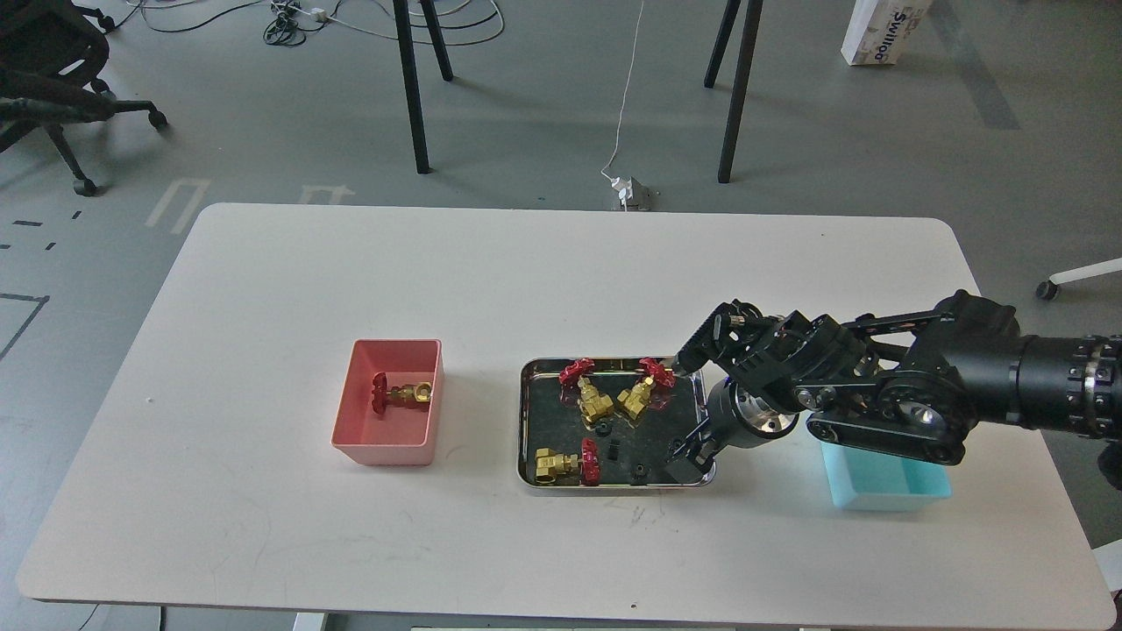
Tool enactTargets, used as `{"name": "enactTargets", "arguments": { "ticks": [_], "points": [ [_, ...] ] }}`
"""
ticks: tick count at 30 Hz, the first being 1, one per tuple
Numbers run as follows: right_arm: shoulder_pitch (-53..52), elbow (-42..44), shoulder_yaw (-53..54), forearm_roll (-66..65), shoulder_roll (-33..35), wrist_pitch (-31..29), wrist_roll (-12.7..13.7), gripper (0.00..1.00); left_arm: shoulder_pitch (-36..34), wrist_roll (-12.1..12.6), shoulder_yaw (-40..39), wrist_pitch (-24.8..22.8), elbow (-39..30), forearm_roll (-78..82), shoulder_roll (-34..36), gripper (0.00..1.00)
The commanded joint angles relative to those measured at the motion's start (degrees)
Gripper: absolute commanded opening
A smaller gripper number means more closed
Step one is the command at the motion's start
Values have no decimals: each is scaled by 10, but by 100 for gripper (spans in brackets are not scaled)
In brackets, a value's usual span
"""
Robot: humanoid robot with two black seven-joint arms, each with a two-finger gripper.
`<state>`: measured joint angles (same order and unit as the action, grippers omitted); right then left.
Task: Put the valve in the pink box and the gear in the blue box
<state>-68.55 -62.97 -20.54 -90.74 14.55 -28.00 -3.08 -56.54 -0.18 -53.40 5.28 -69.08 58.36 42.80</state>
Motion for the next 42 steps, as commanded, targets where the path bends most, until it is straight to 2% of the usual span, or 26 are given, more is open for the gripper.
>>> {"name": "enactTargets", "arguments": {
  "ticks": [1,12,15,17,30,37,42],
  "points": [
    [1,10,0,-24,-21,0,-15,85,-1,0,0,-1,0,0,0,99],
    [-10,10,-1,-27,-48,0,-24,82,-12,2,0,-1,0,0,1,99],
    [-8,12,-9,-43,-49,0,-30,72,-14,2,0,-1,0,0,1,99],
    [-9,16,-19,-48,-49,0,-33,69,-15,2,0,-1,0,0,2,99],
    [7,50,-20,-49,-49,0,-33,69,-16,2,0,-1,0,-1,5,99],
    [6,51,-20,-49,-50,0,-32,57,-16,2,0,-1,0,-1,5,99],
    [3,51,-20,-49,-51,0,-28,37,-16,2,0,-2,0,-1,7,99]
  ]
}}
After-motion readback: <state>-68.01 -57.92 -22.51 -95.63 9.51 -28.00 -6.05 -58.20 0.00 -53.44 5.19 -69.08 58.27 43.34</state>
